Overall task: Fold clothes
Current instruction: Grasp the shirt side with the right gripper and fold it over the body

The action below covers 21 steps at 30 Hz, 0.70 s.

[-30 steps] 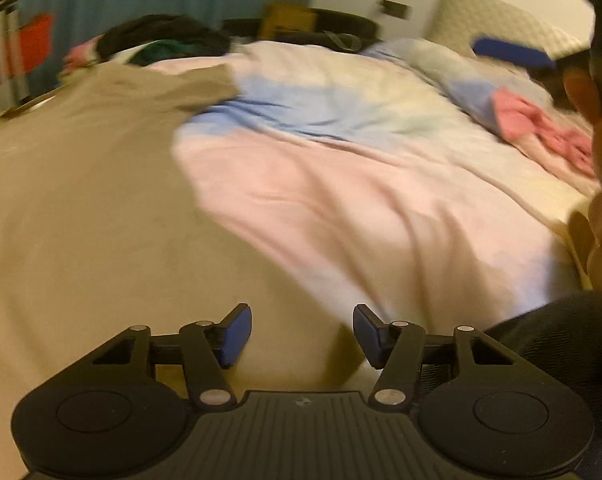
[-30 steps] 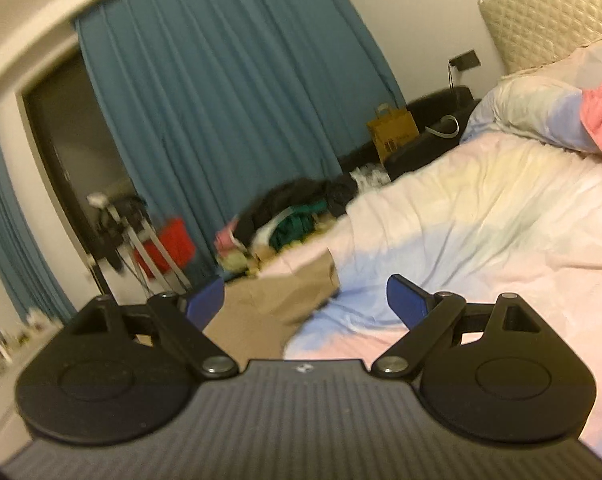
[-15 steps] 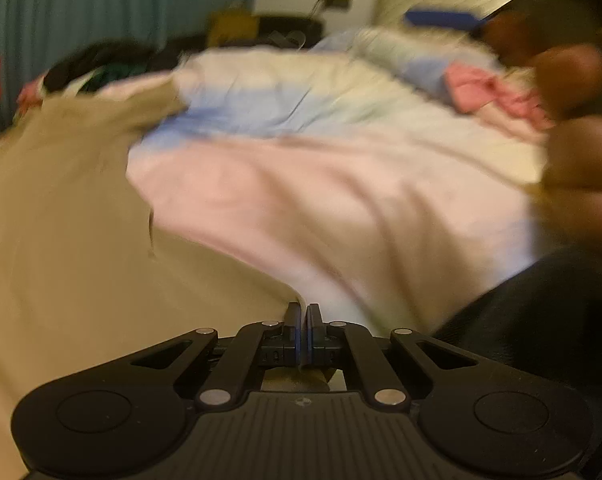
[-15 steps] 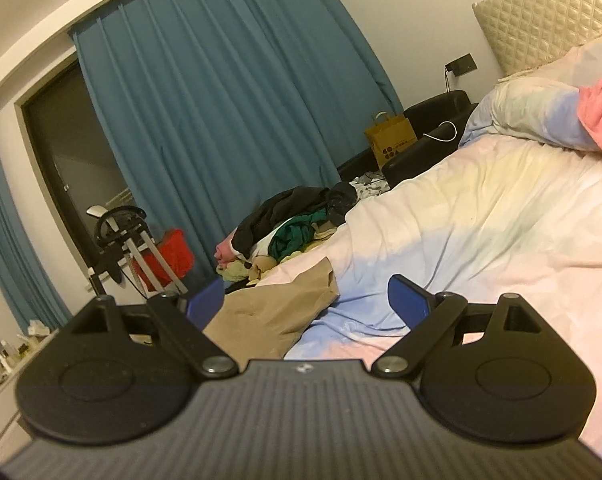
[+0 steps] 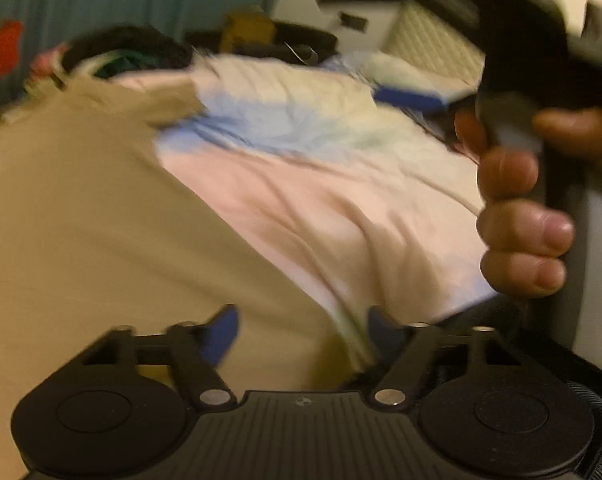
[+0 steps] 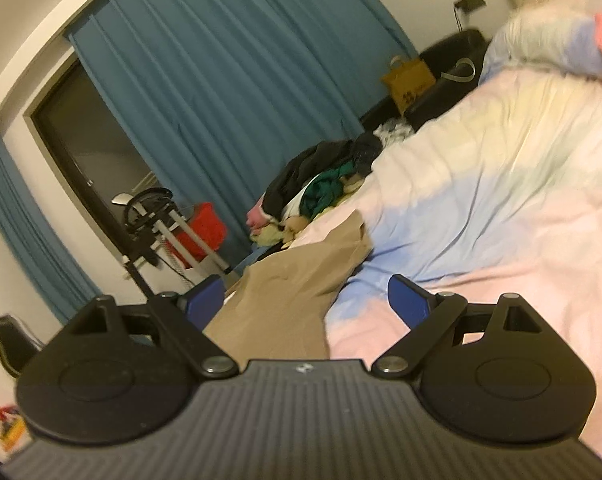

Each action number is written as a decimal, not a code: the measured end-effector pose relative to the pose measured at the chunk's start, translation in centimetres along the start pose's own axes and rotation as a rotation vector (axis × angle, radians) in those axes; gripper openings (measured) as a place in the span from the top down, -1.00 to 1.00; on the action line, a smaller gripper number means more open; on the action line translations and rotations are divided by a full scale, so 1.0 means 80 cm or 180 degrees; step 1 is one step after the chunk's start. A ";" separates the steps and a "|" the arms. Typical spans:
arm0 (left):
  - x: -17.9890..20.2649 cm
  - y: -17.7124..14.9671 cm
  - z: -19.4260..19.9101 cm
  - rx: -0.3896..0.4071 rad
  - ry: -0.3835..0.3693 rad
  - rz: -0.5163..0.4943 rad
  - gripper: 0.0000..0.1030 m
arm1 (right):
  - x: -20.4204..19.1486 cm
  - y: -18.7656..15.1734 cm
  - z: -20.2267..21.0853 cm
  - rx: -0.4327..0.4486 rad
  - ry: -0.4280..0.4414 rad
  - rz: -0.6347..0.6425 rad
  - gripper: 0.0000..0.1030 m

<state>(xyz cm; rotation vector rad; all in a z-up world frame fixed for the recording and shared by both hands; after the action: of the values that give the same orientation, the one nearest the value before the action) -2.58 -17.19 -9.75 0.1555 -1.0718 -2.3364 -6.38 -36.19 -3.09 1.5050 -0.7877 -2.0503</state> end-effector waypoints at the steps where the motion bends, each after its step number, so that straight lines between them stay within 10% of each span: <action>1: -0.009 0.007 0.012 0.0024 0.0105 0.0036 -0.57 | 0.001 0.003 -0.006 -0.0043 0.0049 -0.0069 -0.77; 10: -0.135 0.026 0.088 0.0516 0.0999 0.0671 -0.66 | 0.021 -0.004 -0.212 -0.1025 0.0502 -0.0785 -0.75; 13: -0.174 0.022 0.094 0.0706 0.1164 0.1076 -0.66 | 0.036 -0.026 -0.282 -0.1083 0.0372 -0.0803 -0.76; 18: -0.193 0.014 0.082 0.1043 0.1944 0.0763 -0.76 | 0.063 -0.062 -0.370 -0.1081 0.0120 -0.0751 -0.54; 21: -0.206 0.019 0.059 0.0953 0.1953 0.0860 -0.75 | 0.067 -0.071 -0.393 -0.0883 0.0264 -0.0562 -0.54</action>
<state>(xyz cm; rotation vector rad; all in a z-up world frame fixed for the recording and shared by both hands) 10.39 -6.09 -7.49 0.7381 -1.0318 -1.7030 21.97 -41.01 -17.99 1.5327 -0.3310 -2.1043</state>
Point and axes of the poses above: each gripper's, at about its wrist camera, not at the fingertips, and z roughly against the way its jaws point, x to its right, y to its top, the point moved 1 cm from there along -z, roughly the way its jaws point, and after that the axes turned 3 degrees about -z, right-handed, at the moved point
